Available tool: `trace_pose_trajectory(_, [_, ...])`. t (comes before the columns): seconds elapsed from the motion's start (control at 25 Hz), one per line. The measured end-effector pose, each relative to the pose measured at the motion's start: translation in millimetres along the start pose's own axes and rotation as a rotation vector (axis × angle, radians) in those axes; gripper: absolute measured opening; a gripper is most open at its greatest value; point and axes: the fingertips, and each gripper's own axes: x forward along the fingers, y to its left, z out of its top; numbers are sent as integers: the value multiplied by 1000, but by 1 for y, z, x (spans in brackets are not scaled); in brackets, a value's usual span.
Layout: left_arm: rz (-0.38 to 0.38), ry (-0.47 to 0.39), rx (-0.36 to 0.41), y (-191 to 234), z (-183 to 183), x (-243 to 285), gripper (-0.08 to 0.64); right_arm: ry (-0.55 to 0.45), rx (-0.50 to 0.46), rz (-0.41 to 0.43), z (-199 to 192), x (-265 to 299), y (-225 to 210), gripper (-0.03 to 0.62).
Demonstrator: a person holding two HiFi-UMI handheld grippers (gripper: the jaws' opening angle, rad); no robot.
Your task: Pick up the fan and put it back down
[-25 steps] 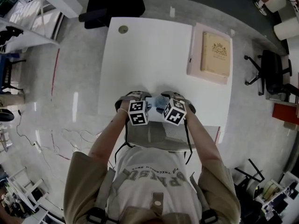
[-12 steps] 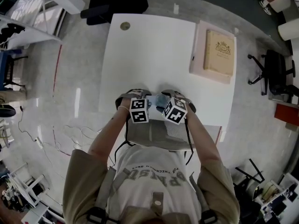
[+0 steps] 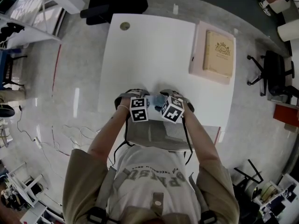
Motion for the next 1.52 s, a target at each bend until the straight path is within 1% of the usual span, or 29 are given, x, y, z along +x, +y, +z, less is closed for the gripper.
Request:
trace_pose_trajectory(0.2, [-9, -21, -43, 0, -2, 0, 201, -14, 12, -3, 1, 1, 0, 313])
trace_pose_trajectory(0.48, [-21, -33, -78, 2, -4, 0, 220, -31, 14, -21, 0, 2, -4, 311])
trace_pose_trajectory(0.76, [-23, -38, -98, 3, -5, -1, 225, -45, 14, -33, 1, 1, -4, 311])
trace_pose_trajectory(0.96, [-19, -64, -89, 2, -4, -2, 222, -34, -6, -28, 1, 2, -2, 314])
trace_pose_trajectory(1.12, [-20, -66, -90, 2, -4, -1, 221, -21, -48, -22, 1, 3, -2, 318])
trace_pose_trajectory(1.4, [-22, -56, -82, 2, -4, -1, 222, -2, -186, -34, 14, 10, 2, 330])
trace_pose_trajectory(1.52, [-21, -50, -75, 2, -4, 0, 222, 21, -240, -18, 17, 17, 5, 330])
